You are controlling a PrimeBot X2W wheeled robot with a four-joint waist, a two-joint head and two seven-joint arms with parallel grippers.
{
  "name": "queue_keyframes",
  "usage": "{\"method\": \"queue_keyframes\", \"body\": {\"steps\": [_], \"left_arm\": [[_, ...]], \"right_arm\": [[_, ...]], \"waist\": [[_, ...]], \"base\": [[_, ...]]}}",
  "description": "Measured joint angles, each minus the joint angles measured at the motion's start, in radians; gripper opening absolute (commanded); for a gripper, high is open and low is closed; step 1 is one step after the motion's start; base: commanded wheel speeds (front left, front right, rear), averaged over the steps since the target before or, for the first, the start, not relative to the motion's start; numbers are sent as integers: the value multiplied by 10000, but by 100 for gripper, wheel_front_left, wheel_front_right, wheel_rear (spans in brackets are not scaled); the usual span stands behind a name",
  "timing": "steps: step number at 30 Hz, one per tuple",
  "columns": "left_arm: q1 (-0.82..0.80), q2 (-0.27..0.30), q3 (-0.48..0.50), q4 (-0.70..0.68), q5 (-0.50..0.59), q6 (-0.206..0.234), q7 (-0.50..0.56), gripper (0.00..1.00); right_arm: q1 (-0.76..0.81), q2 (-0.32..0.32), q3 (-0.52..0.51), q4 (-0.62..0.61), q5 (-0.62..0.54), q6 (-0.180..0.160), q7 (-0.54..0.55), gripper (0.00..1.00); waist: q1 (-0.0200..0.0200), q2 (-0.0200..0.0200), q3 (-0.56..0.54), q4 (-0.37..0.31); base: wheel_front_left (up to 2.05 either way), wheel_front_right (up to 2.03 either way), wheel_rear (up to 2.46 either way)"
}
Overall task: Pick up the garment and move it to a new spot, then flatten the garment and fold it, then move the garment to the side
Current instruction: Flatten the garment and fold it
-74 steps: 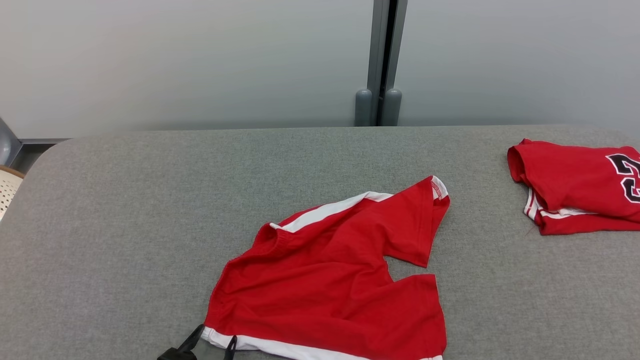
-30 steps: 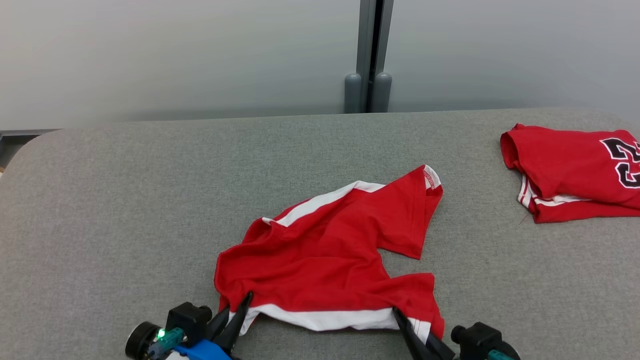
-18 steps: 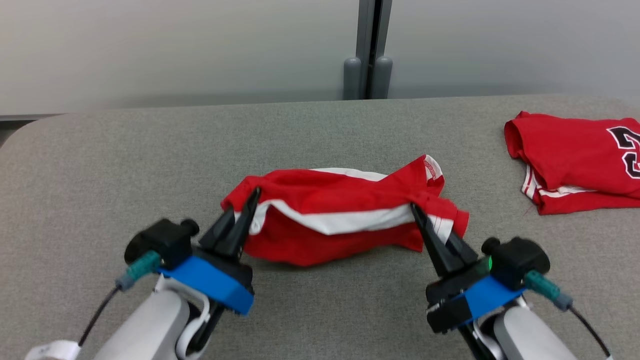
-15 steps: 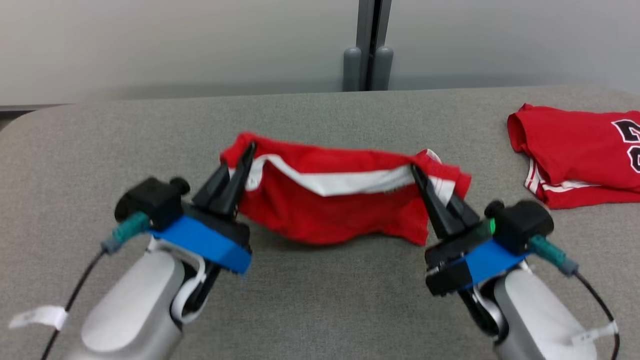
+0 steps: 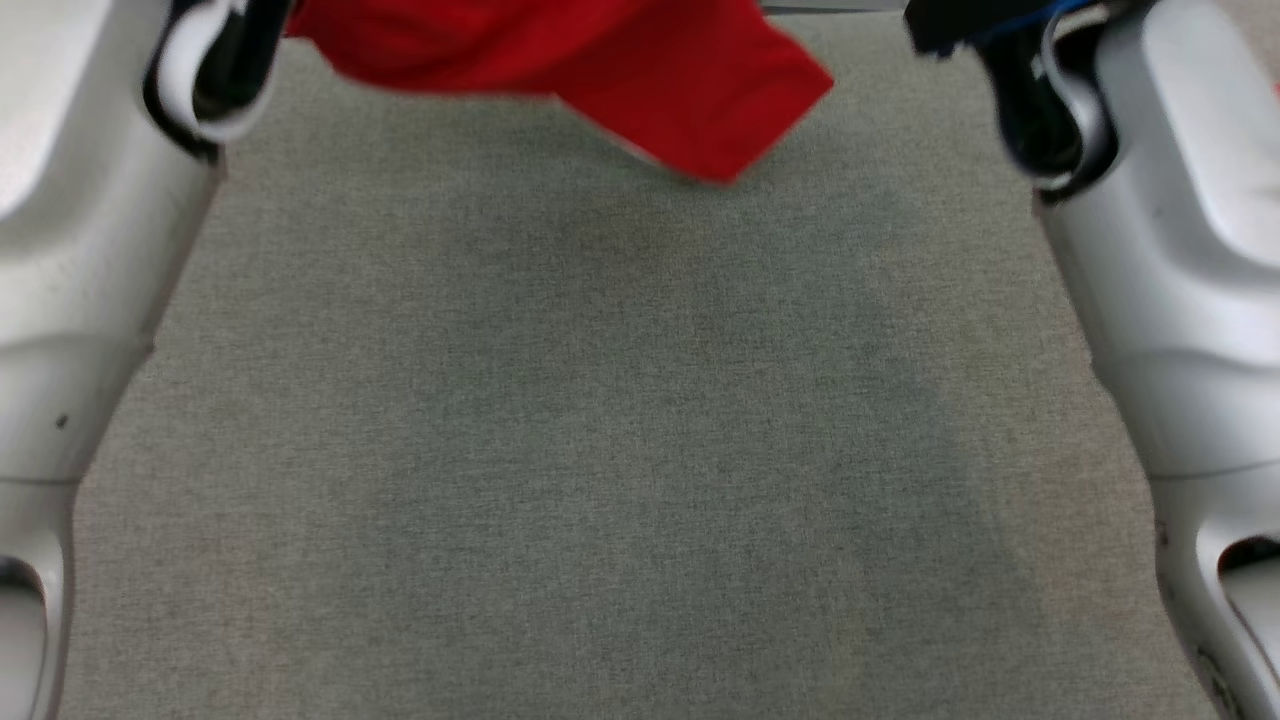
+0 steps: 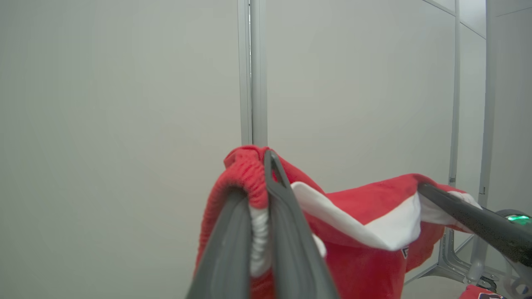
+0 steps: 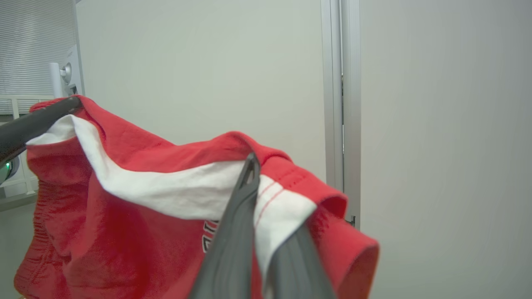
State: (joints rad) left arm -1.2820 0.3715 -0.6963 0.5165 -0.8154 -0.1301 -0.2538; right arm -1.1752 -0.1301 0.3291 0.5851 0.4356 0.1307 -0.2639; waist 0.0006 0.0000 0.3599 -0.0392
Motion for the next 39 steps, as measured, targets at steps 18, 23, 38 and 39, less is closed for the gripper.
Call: {"method": "queue_keyframes", "body": {"steps": [18,23,38,39], "left_arm": [[1466,-221,-77,-337,362,0,-77,0],[4328,-249,309,-1177,920,0,-77,0],[10385,-512,307,-2633,2165,0,-79,0],[10668,-512,309,-2661,2203,0,-77,0]], "right_arm": [[538,-58,1149,1053,1294,0,0,0],[2682,-253,1756,514,1565,0,0,0],[8214,-1476,2382,-1400,1902,-2,0,0],[8521,-1522,2376,-1509,1904,-2,0,0]], "waist": [[-4,0,739,-115],[-5,0,410,-109],[-9,0,-1272,144],[-9,0,-1391,159]], "base": [[0,0,0],[0,0,0],[0,0,0],[0,0,0]]}}
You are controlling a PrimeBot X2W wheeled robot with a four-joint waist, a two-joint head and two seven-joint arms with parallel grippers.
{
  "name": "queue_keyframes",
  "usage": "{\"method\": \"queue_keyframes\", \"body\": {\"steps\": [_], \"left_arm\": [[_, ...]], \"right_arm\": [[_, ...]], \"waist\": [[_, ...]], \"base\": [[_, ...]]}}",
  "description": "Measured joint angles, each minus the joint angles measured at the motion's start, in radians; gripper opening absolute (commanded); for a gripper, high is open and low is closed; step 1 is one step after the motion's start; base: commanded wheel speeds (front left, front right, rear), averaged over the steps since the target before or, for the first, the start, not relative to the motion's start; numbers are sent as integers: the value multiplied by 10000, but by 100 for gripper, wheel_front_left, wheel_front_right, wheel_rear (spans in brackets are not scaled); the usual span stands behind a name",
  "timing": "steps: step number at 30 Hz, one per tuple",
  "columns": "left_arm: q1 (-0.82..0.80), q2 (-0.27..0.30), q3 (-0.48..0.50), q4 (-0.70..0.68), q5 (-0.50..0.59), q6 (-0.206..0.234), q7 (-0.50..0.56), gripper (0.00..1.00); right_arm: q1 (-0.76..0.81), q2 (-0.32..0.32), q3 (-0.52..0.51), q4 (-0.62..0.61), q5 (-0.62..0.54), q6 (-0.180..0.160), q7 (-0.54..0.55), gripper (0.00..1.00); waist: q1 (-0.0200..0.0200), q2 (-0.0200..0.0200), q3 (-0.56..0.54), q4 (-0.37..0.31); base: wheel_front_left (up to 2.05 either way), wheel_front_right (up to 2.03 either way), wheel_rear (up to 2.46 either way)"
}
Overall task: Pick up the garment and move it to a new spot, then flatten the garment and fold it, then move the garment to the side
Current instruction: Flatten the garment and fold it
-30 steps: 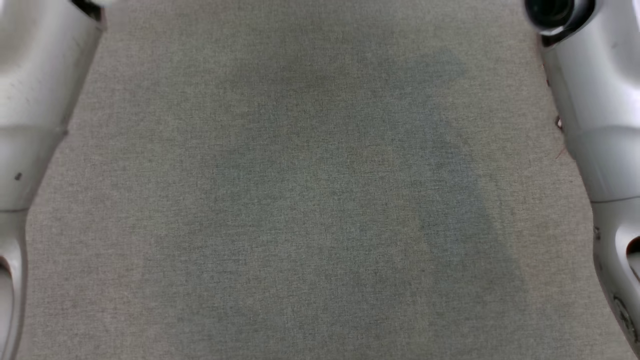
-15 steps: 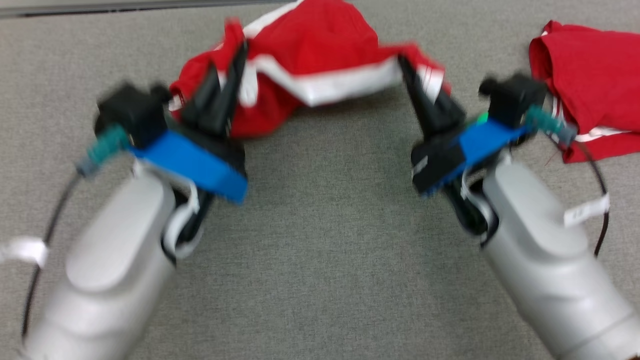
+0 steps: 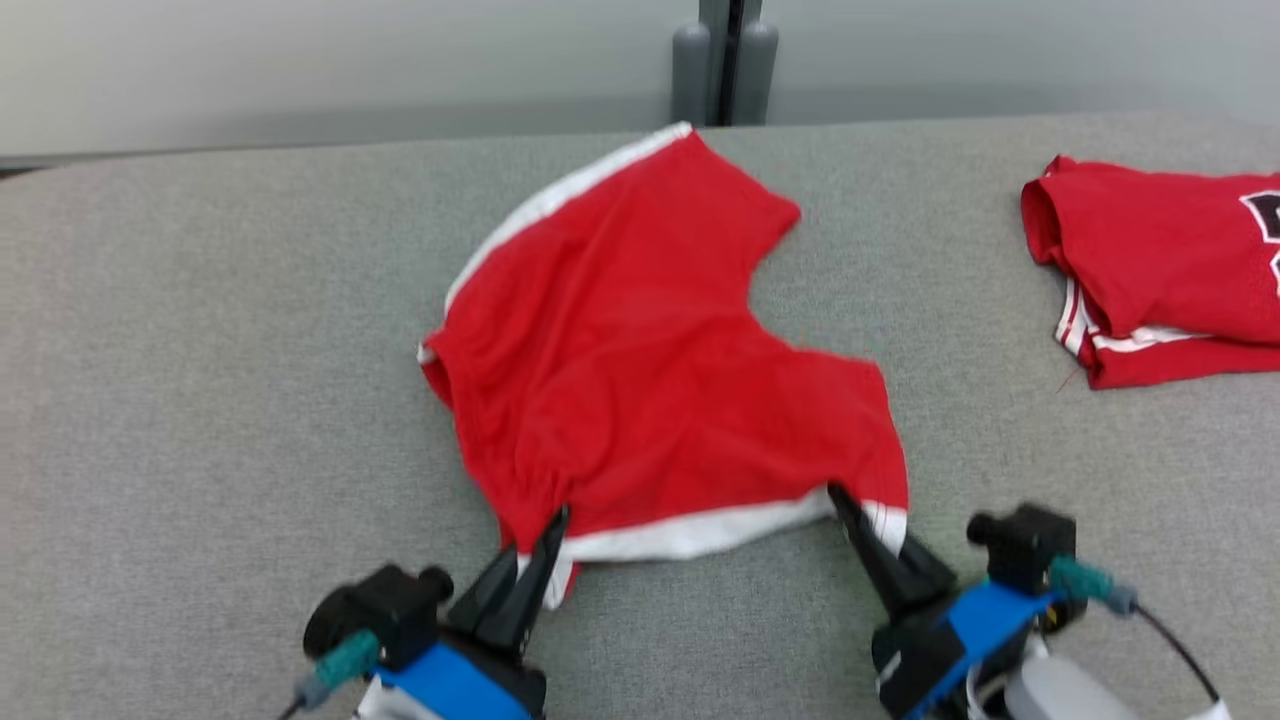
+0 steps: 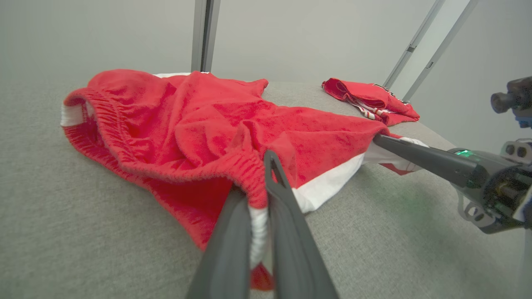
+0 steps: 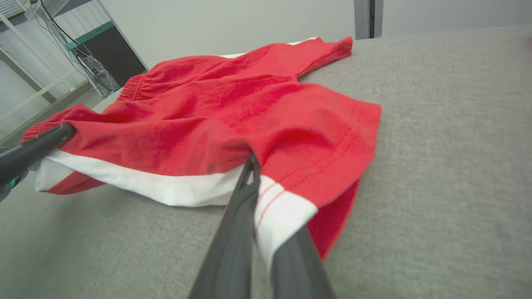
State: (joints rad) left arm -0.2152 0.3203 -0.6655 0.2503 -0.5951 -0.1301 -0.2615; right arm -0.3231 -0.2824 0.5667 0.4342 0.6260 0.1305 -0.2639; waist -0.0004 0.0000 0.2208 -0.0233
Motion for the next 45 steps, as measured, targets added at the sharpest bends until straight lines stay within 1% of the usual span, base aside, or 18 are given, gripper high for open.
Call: {"method": "queue_keyframes", "body": {"steps": [2,7,11,15,21,28,33,37,45], "left_arm": [[463,36,59,-109,107,0,0,0],[1322,146,259,-489,245,0,-2,0],[1604,268,136,-683,360,0,0,0],[1643,268,217,-748,328,0,-2,0],[1546,224,228,-717,328,0,-2,0],[912,109,309,-754,309,0,0,0],[70,-12,502,-725,213,0,-2,0],[-664,-63,629,-453,199,0,-2,0],[-1935,-464,997,238,8,0,0,0]], "right_arm": [[564,-77,33,-230,-48,2,2,0],[1777,-138,-384,-993,-119,2,0,0],[2536,-180,-673,-1459,-221,2,0,0],[2815,-150,-1172,-1680,-249,2,0,0],[2702,-127,-1496,-1718,-324,2,0,0],[1491,-360,-1620,-1526,-508,2,38,0],[65,-652,-1325,-1081,-763,2,345,0],[-1213,-740,-995,-596,-736,2,673,0],[-3693,-721,-244,803,-500,2,1055,0]], "waist": [[0,0,-222,22],[1,0,-675,75],[2,0,-844,115],[2,0,-901,120],[3,0,-906,160],[4,0,-706,354],[4,0,-328,577],[5,0,101,781],[6,0,967,1284]], "base": [[0,0,0],[0,0,0],[0,0,0],[0,0,0],[0,0,0],[0,0,0],[0,0,0],[0,0,0],[0,0,0]]}}
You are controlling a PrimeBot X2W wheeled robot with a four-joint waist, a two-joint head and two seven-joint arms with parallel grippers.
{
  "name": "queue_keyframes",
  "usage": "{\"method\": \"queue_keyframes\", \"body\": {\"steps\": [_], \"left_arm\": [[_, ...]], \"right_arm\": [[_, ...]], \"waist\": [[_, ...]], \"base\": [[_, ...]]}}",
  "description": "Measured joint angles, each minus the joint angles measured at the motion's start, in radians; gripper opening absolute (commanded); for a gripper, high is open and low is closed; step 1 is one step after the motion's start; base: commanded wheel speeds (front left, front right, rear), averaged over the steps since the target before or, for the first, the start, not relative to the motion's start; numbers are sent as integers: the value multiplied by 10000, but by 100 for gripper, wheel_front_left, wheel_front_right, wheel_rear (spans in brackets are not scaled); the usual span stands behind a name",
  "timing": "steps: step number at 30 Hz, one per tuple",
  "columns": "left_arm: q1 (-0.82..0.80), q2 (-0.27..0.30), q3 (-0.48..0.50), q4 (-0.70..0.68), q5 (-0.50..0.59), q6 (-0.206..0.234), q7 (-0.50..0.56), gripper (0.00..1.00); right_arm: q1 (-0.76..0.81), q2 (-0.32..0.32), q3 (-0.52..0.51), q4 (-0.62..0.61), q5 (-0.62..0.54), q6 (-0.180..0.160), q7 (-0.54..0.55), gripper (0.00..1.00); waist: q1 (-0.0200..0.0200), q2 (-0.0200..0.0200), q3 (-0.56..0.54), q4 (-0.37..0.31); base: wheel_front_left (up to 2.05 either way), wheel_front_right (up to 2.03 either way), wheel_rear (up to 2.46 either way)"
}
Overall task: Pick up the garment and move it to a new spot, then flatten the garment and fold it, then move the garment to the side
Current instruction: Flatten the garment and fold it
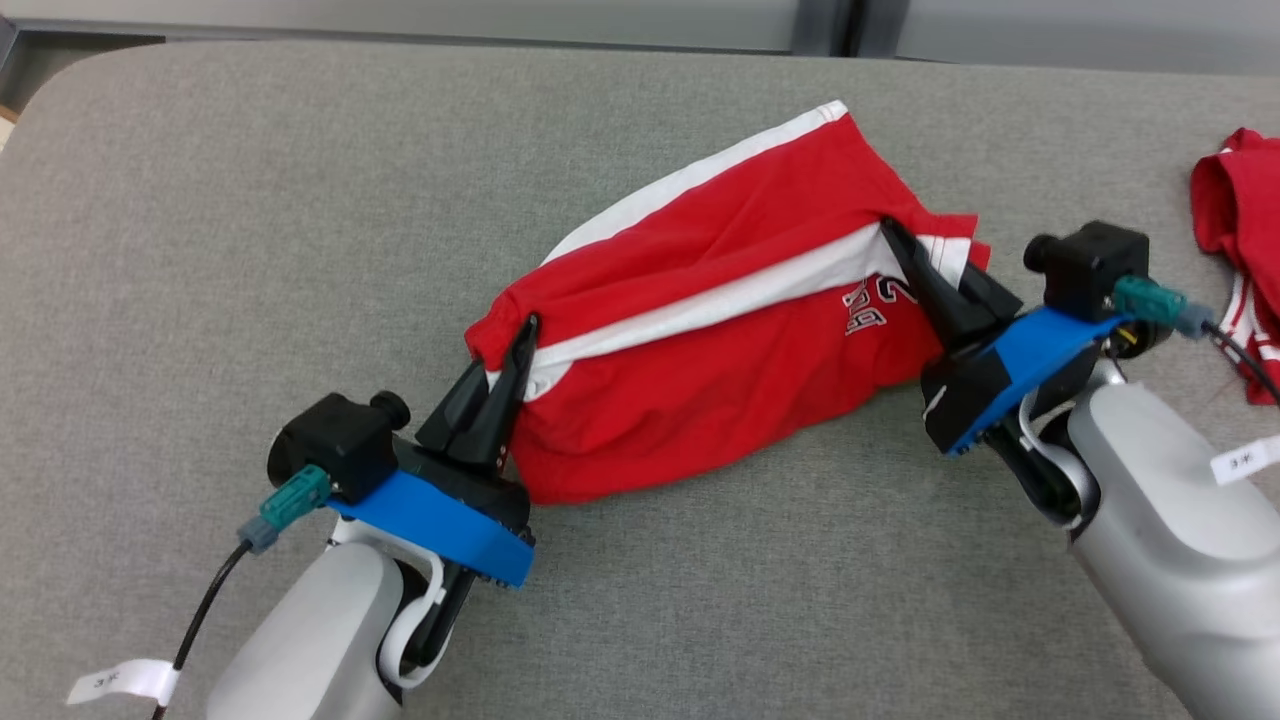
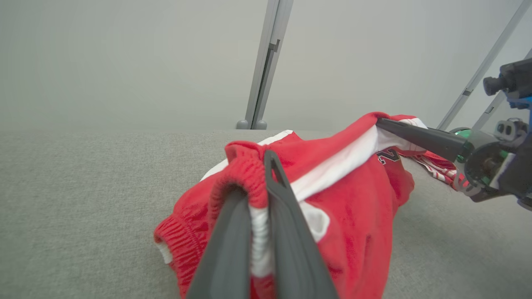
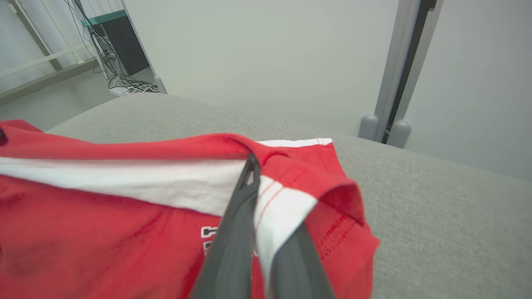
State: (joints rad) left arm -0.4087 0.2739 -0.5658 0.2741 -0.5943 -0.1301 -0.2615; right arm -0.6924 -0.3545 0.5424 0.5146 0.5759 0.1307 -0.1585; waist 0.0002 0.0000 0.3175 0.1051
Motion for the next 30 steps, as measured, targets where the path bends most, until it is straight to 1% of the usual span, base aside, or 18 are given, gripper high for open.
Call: {"method": "queue_keyframes", "body": {"steps": [3,8,11,16,17,18,19,20,21,26,30], "left_arm": [[-390,-100,128,253,-44,0,-2,0],[-1135,-274,12,512,-121,0,-2,0],[-1590,-351,-36,784,-144,0,-2,0],[-2204,-575,-171,1225,-219,0,-2,0],[-2281,-600,-221,1319,-221,0,0,0],[-2335,-629,-270,1430,-247,0,0,0],[-2372,-654,-299,1599,-320,-2,0,4],[-2383,-656,-322,1724,-316,-2,0,36],[-2399,-671,-280,1779,-299,-2,0,100],[-2333,-662,-31,1875,19,0,0,100],[-1771,-500,73,1651,324,0,0,100]], "right_arm": [[-862,94,249,663,217,0,144,0],[-2285,203,667,1833,499,0,460,0],[-3145,297,731,2591,771,2,573,0],[-4093,437,1049,3728,968,2,717,0],[-4231,474,1141,3917,991,2,792,3],[-4321,502,1200,4113,1034,2,788,24],[-4390,548,1273,4295,1055,4,792,100],[-4444,602,1360,4456,1101,4,823,100],[-4475,631,1442,4573,1143,2,759,100],[-4578,585,1837,5009,1225,0,343,100],[-4578,424,2107,5229,1392,0,98,100]], "waist": [[0,0,295,190],[0,0,800,472],[0,0,1121,624],[0,0,1562,842],[0,0,1619,873],[0,0,1660,893],[0,0,1682,898],[0,0,1683,888],[0,0,1672,875],[-1,0,1495,793],[-1,0,1322,757]], "base": [[0,0,0],[0,0,0],[0,0,0],[0,0,0],[0,0,0],[0,0,0],[0,0,0],[0,0,0],[0,0,0],[0,0,0],[0,0,0]]}}
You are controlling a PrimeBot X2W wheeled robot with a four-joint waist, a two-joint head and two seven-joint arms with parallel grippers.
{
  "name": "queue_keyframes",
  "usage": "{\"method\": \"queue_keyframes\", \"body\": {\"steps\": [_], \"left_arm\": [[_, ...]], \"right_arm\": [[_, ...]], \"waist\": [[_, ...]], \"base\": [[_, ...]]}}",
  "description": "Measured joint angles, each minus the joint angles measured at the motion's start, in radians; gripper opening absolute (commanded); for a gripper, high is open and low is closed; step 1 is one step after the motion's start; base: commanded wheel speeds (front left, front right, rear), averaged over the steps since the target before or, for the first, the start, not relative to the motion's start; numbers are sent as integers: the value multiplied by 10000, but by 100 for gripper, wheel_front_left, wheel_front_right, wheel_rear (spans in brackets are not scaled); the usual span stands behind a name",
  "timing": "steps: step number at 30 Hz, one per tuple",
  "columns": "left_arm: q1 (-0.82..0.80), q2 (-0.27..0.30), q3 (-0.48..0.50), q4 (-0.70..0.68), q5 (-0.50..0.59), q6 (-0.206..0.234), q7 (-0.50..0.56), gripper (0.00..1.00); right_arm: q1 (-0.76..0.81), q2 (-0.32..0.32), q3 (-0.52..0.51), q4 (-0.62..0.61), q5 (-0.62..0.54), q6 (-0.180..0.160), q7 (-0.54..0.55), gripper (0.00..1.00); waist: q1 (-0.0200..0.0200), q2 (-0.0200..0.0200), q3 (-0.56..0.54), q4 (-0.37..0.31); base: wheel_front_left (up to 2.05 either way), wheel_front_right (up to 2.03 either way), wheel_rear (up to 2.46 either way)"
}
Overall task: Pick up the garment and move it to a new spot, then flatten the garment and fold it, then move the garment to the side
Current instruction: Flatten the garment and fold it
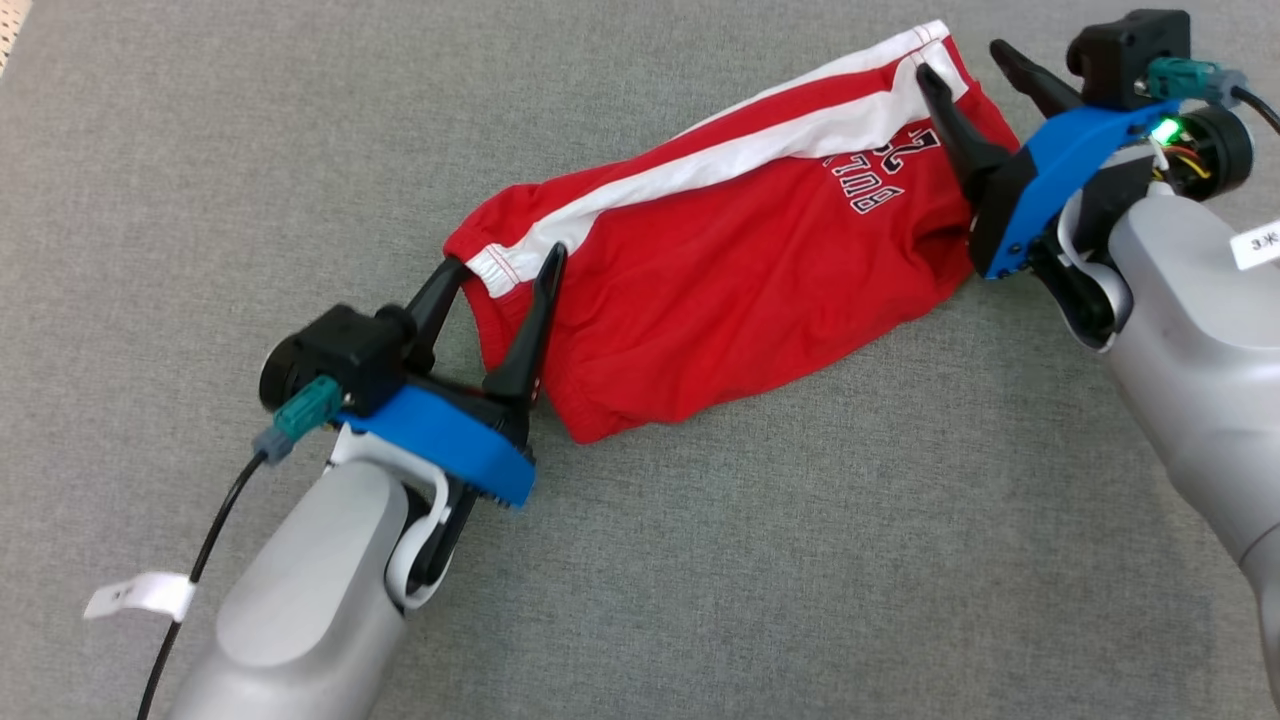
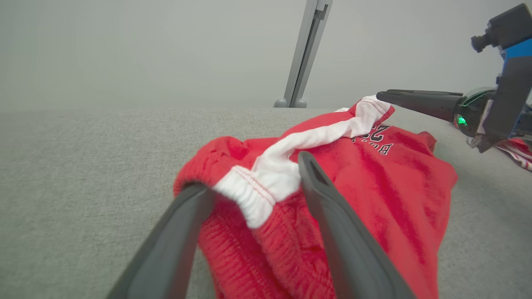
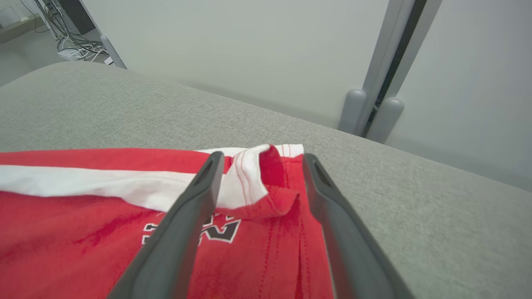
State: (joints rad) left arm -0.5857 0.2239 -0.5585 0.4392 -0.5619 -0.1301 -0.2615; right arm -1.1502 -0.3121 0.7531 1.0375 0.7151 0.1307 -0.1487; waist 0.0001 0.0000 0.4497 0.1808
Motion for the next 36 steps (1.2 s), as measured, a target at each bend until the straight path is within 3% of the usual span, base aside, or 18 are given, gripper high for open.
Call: {"method": "queue_keyframes", "body": {"steps": [8,11,22,26,32,33,34,35,36], "left_arm": [[1391,332,819,-876,700,0,-2,100],[1875,290,1670,-1304,1181,0,-2,100],[3001,-1112,5285,-2849,3359,81,-2,100],[3208,-1444,5921,-3014,3707,77,-2,100],[3352,-1649,6100,-2922,4111,61,-2,100],[3353,-1662,6113,-2905,4148,61,-2,100],[3353,-1674,6128,-2894,4180,59,-2,100],[3353,-1676,6153,-2880,4228,59,-2,100],[3353,-1684,6167,-2878,4232,59,-2,100]], "right_arm": [[386,-514,502,399,217,0,-393,100],[603,-646,635,598,334,0,-433,100],[668,-637,943,1442,506,0,-272,100],[616,-506,1011,1739,535,0,-50,100],[540,-307,1089,2102,616,0,581,100],[522,-278,1103,2136,627,0,777,50],[494,-251,1099,2161,658,-2,899,41],[478,-221,1089,2178,715,-2,980,15],[478,-178,1089,2182,738,-2,1064,0]], "waist": [[-2,0,-421,151],[-2,0,-557,258],[-2,0,-592,519],[-2,0,-554,619],[-2,0,-547,722],[-2,0,-555,726],[-2,0,-561,728],[-2,0,-567,721],[-2,0,-573,710]], "base": [[0,0,0],[0,0,0],[0,0,0],[0,0,0],[0,0,0],[0,0,0],[0,0,0],[0,0,0],[0,0,0]]}}
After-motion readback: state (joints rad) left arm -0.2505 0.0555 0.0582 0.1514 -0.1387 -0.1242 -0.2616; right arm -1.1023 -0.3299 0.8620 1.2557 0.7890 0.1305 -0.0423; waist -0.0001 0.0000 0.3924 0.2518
